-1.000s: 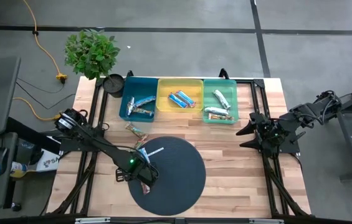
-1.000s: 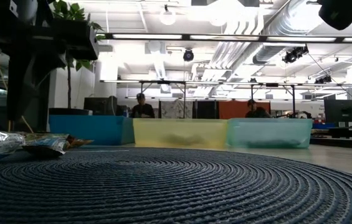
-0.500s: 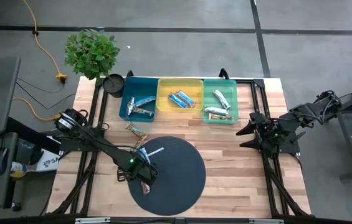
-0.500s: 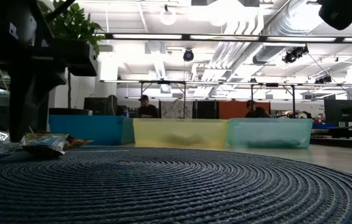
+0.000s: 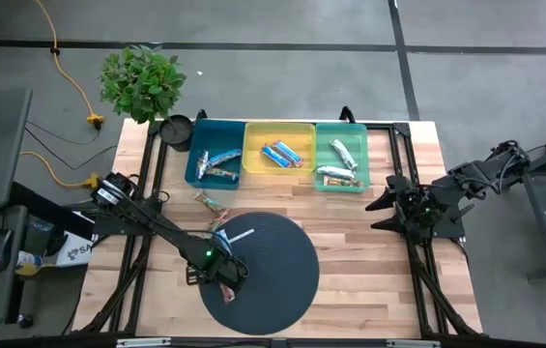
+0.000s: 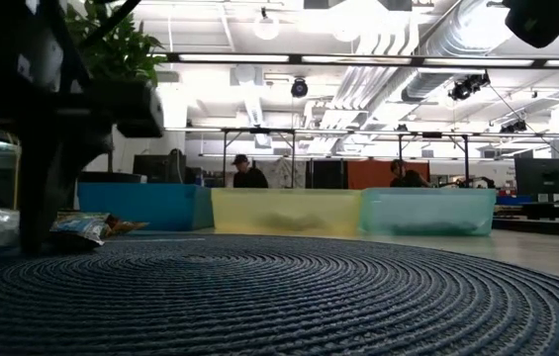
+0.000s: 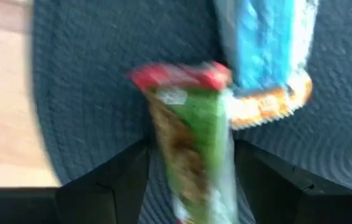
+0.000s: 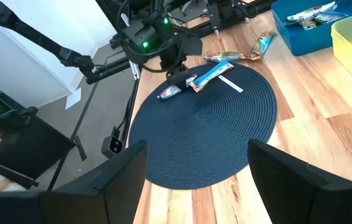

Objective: Pick and place Granola Bars by type
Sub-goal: Put the red granola bar into the yellow bin

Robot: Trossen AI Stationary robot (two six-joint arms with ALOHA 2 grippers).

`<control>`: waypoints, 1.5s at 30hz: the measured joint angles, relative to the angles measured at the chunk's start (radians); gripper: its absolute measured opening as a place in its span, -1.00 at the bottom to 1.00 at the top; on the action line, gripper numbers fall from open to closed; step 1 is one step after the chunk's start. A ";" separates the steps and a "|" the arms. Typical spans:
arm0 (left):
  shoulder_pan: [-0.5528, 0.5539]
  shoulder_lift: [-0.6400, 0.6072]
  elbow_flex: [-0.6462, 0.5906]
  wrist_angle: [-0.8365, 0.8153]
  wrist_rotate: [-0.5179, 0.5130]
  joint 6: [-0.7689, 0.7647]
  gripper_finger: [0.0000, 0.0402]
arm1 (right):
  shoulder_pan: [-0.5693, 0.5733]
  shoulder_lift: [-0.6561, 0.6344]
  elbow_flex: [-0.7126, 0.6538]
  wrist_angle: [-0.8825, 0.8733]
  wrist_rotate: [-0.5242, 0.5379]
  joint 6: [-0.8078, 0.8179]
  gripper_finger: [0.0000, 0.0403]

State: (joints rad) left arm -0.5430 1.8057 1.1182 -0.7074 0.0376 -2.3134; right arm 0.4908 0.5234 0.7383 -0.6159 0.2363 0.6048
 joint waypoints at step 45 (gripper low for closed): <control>0.057 -0.061 0.321 -0.364 -0.295 0.121 -0.54 | 0.000 0.007 0.000 -0.001 -0.008 -0.028 0.29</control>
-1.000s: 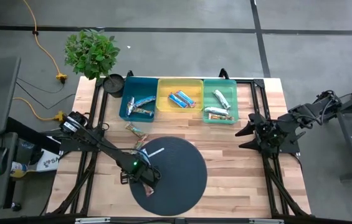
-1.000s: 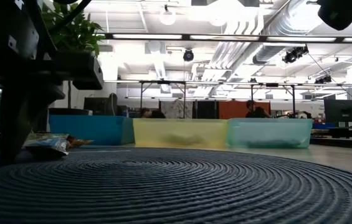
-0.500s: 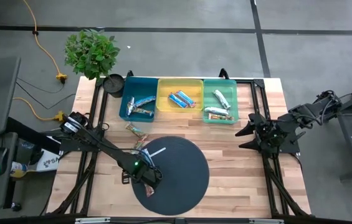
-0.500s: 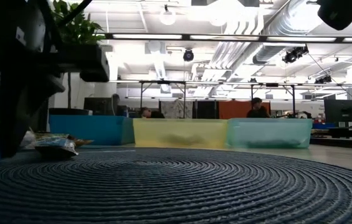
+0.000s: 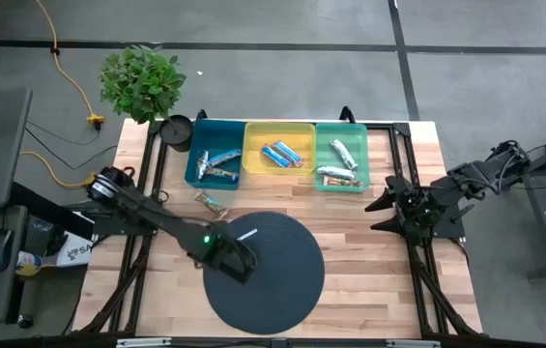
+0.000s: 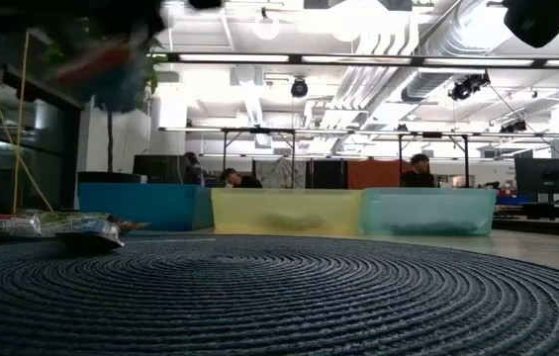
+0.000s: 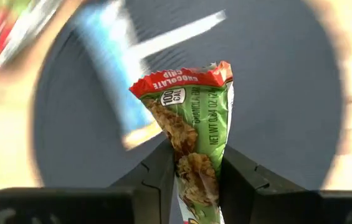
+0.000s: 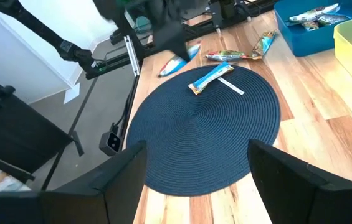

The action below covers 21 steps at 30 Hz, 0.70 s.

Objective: Pick and place Granola Bars by type
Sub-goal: Put the red granola bar into the yellow bin

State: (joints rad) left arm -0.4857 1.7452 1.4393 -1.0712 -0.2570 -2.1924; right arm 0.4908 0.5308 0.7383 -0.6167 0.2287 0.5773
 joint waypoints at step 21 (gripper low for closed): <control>0.761 0.009 0.275 0.243 -0.054 1.138 -0.54 | 0.000 0.000 0.000 0.001 0.015 0.002 0.29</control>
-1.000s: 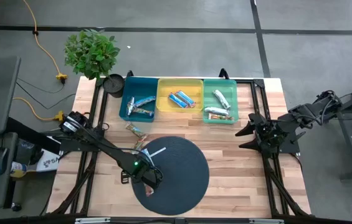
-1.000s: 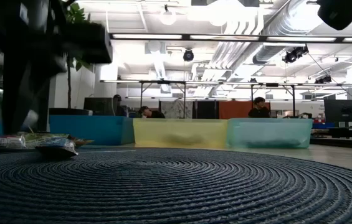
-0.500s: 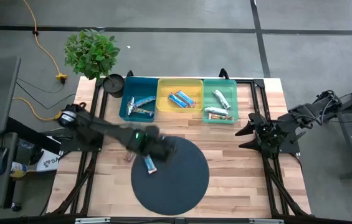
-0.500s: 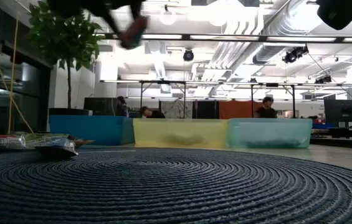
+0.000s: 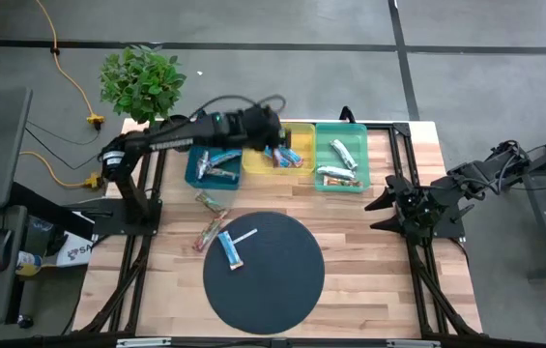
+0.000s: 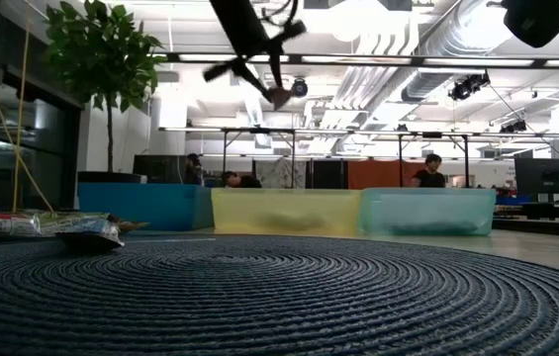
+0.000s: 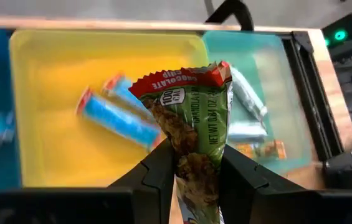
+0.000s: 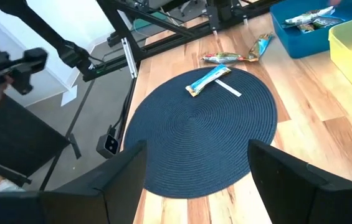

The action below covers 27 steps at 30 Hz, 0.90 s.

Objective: Pick and place Granola Bars by type
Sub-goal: Put the red granola bar into the yellow bin

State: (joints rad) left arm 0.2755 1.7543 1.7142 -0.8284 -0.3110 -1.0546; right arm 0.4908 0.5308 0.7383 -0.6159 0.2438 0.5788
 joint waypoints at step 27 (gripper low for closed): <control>0.189 0.294 -0.003 0.176 0.185 0.236 -0.54 | 0.000 0.000 0.000 -0.008 0.038 0.050 0.29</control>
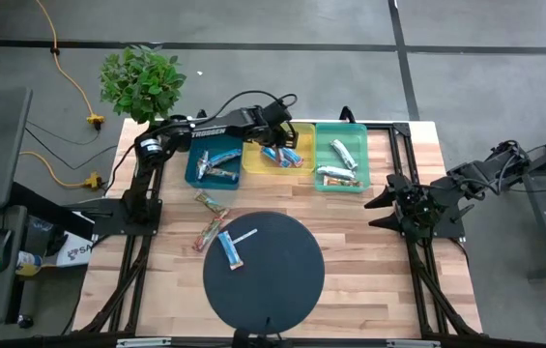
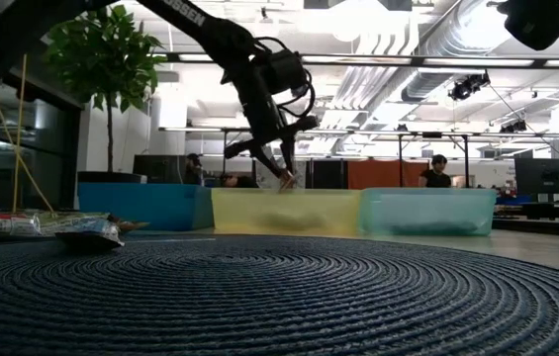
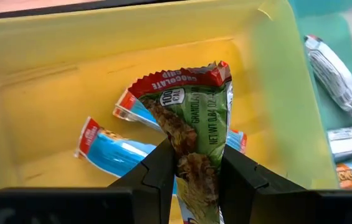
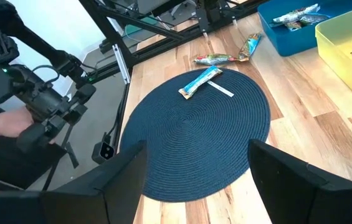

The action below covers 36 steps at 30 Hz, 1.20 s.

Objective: Pick and place Granola Bars by type
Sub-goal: Put the red granola bar into the yellow bin, then put the yellow granola bar into the green bin

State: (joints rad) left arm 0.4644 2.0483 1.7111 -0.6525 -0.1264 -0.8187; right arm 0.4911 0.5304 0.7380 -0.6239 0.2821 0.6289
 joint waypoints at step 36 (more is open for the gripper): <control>0.001 -0.016 0.000 0.010 0.024 0.054 0.19 | 0.000 0.000 0.000 -0.003 -0.001 -0.004 0.29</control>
State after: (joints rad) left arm 0.4649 2.0320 1.7115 -0.6423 -0.1028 -0.7649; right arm 0.4911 0.5304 0.7380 -0.6272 0.2813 0.6247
